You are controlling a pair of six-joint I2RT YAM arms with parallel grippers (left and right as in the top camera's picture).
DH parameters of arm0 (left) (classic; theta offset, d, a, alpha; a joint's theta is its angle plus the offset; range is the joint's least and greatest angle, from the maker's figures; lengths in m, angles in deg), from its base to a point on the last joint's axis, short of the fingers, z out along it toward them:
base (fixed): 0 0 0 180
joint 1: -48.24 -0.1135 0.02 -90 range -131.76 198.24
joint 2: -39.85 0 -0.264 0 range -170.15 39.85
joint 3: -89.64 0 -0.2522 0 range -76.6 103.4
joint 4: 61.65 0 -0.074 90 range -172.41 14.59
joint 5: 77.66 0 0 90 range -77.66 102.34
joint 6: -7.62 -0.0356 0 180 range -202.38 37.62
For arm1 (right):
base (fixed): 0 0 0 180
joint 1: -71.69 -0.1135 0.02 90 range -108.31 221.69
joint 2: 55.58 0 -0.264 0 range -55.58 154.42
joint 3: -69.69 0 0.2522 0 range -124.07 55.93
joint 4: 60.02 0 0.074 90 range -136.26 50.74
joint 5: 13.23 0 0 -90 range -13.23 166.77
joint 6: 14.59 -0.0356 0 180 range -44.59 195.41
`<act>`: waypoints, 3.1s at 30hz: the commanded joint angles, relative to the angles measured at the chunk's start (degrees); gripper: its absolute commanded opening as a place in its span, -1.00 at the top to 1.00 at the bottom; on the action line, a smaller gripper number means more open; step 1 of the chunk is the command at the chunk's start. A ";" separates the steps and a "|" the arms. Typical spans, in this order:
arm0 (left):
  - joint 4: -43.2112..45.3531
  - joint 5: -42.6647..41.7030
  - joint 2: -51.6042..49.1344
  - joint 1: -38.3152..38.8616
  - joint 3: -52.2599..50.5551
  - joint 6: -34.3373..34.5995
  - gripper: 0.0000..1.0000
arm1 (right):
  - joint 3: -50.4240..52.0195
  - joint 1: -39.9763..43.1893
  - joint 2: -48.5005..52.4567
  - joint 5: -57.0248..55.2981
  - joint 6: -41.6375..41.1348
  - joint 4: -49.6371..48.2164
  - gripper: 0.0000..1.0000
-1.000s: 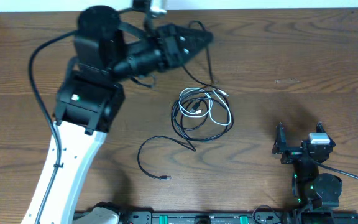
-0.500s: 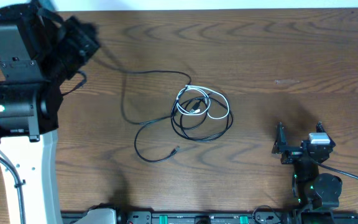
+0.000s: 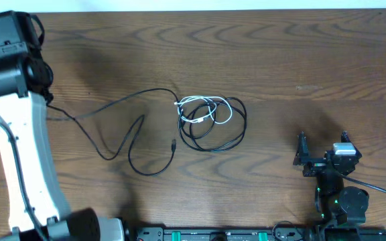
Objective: Untangle cables
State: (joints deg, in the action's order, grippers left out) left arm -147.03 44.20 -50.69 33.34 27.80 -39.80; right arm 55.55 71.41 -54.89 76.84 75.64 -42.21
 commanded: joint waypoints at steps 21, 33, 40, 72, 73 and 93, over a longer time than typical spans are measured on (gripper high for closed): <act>-4.85 -60.92 -12.44 7.48 0.28 -34.80 -0.61 | 0.09 -0.68 -0.31 0.11 -0.83 0.26 -0.99; 7.43 -48.43 -12.46 23.80 -8.39 -12.24 -0.61 | 0.09 -0.68 -0.31 0.11 -0.83 0.26 -0.99; 21.49 -39.69 -13.29 25.97 -15.50 -4.98 -0.61 | 0.09 -0.68 -0.31 0.11 -0.83 0.26 -0.99; 40.54 -40.39 -22.60 25.83 -16.48 -2.80 0.85 | 0.09 -0.68 -0.31 0.11 -0.83 0.26 -0.98; 40.37 -40.46 -20.31 25.83 -16.37 -3.15 0.85 | 0.09 -0.68 -0.31 0.11 -0.83 0.26 -0.99; 41.48 -47.67 18.34 24.79 -16.37 -2.91 0.85 | 0.09 -0.68 -0.31 0.11 -0.81 0.26 -0.99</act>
State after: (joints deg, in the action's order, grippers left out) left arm -106.15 -6.97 -36.85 59.24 10.86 -41.92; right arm 55.55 71.41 -54.89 76.84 75.62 -42.21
